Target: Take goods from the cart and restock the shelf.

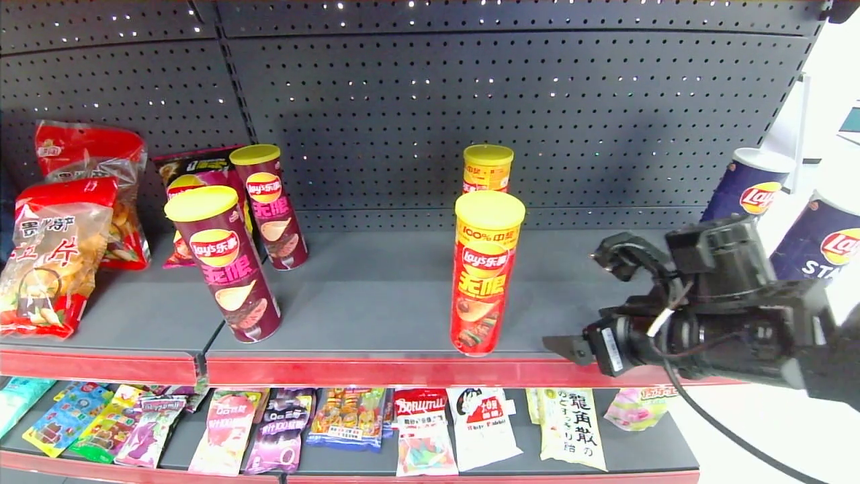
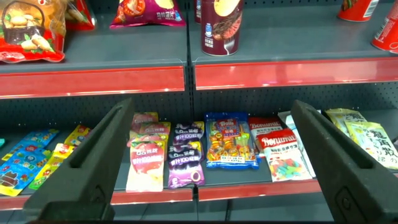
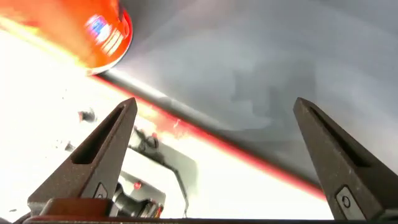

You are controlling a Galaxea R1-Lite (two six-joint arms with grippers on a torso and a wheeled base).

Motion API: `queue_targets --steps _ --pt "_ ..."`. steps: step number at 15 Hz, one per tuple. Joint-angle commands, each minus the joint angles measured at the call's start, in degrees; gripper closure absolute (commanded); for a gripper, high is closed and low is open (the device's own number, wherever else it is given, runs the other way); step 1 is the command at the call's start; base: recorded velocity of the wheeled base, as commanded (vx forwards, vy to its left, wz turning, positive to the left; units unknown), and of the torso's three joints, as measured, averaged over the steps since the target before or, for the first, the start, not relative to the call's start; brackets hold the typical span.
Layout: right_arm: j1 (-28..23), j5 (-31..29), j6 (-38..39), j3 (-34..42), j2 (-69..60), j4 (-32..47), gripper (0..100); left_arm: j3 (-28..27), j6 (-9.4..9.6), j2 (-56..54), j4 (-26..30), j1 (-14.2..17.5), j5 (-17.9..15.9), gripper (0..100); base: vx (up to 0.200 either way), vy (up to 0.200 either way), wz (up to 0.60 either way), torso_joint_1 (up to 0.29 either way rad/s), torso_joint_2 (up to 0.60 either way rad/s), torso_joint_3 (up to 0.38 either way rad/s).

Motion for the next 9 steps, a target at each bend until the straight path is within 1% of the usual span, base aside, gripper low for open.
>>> queue_targets --steps 1,2,3,4,5,6,7,9 --pt "-4.0 0.1 -1.0 8.3 -18.9 0.5 0 0.0 0.06 0.0 0.0 0.0 0.0 0 0.0 0.0 0.0 0.0 0.0 0.0" --pt "-5.9 0.4 -3.5 12.0 -24.7 0.5 0 0.0 0.06 0.0 0.0 0.0 0.0 0 0.0 0.0 0.0 0.0 0.0 0.0" --pt "-9.0 1.0 -6.9 15.3 -30.4 0.5 0 0.0 0.06 0.0 0.0 0.0 0.0 0 0.0 0.0 0.0 0.0 0.0 0.0" --pt "-11.5 2.6 -9.8 17.3 -34.2 0.5 0 0.0 -0.03 0.0 0.0 0.0 0.0 0 0.0 0.0 0.0 0.0 0.0 0.0" --pt "-18.0 6.7 -13.3 20.7 -41.7 0.5 0 0.0 0.06 0.0 0.1 0.0 0.0 0 0.0 0.0 0.0 0.0 0.0 0.0" --pt "-21.0 7.5 -13.4 22.5 -45.3 0.5 0 0.0 0.06 0.0 0.0 0.0 0.0 0 0.0 0.0 0.0 0.0 0.0 0.0" --pt "-23.0 7.6 -13.0 26.1 -53.1 0.5 0 0.0 0.06 0.0 0.0 0.0 0.0 0 0.0 0.0 0.0 0.0 0.0 0.0" --pt "-23.0 7.6 -11.1 30.9 -63.1 0.5 0 0.0 -0.03 0.0 0.0 0.0 0.0 0 0.0 0.0 0.0 0.0 0.0 0.0"
